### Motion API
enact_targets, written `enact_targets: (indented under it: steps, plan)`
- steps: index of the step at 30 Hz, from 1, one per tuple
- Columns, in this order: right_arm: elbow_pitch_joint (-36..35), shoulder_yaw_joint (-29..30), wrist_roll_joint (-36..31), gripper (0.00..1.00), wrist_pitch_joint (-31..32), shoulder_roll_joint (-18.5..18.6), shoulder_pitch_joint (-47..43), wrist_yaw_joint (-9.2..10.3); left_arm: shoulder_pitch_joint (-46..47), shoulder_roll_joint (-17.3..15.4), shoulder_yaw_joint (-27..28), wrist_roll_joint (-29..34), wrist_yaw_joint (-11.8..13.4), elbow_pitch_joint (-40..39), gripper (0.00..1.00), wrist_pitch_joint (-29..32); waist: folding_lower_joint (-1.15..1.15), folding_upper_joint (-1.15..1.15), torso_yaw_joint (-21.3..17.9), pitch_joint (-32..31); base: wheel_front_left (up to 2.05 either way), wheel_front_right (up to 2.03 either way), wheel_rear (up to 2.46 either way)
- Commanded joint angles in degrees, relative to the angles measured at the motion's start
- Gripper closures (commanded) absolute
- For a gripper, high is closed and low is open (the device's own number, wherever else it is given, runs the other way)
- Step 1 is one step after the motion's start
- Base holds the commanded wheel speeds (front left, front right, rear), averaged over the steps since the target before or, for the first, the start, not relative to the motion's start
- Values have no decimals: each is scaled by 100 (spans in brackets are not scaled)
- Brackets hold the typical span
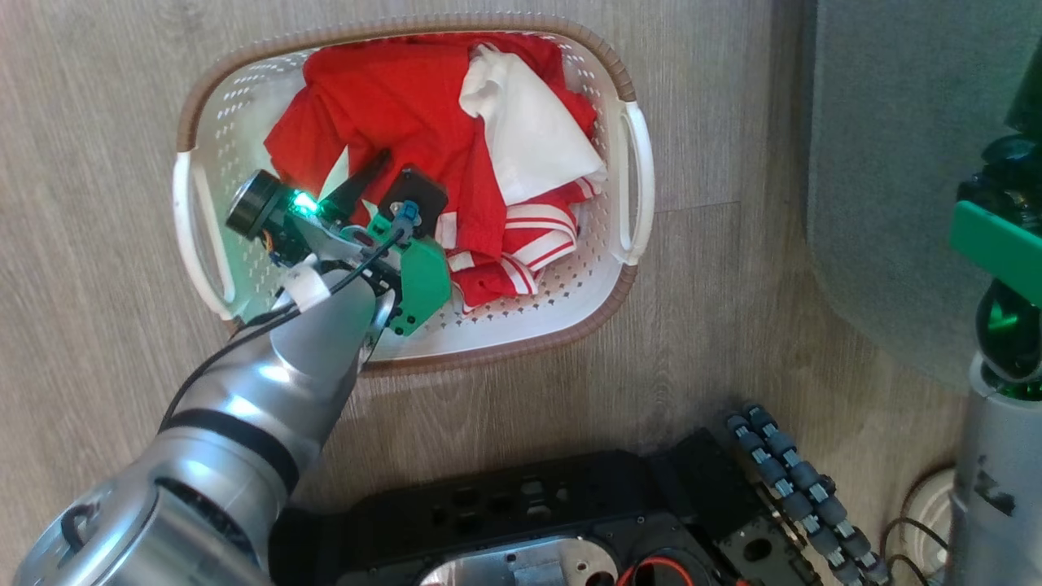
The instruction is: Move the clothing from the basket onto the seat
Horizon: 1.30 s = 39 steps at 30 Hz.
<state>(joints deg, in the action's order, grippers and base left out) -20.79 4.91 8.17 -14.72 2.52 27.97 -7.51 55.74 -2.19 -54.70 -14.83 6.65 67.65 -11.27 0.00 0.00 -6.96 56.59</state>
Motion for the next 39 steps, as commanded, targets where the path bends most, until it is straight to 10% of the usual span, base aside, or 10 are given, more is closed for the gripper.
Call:
enact_targets:
  steps: [1,2,3,17,39]
  plan:
    - [-212,-82,36,0,-28,36,-112,2,-90,-68,10,-56,54,-7,52,43,0,0,-13,3,0,0,0]
    - [-191,-72,46,0,-28,36,-111,2,-83,-68,-21,-87,63,-11,86,58,0,0,-16,-8,0,0,0]
    - [-165,-65,54,0,-28,36,-110,2,-85,-68,-55,-116,70,-18,100,65,0,0,-16,-26,0,0,0]
    - [443,-134,140,0,-28,36,-156,2,-375,-68,-183,-747,57,-277,100,-317,0,0,124,-989,0,0,0]
    - [2187,-487,-97,0,-28,36,-1563,2,-1850,-176,577,-924,-190,-2663,100,-372,0,0,622,-4171,0,0,0]
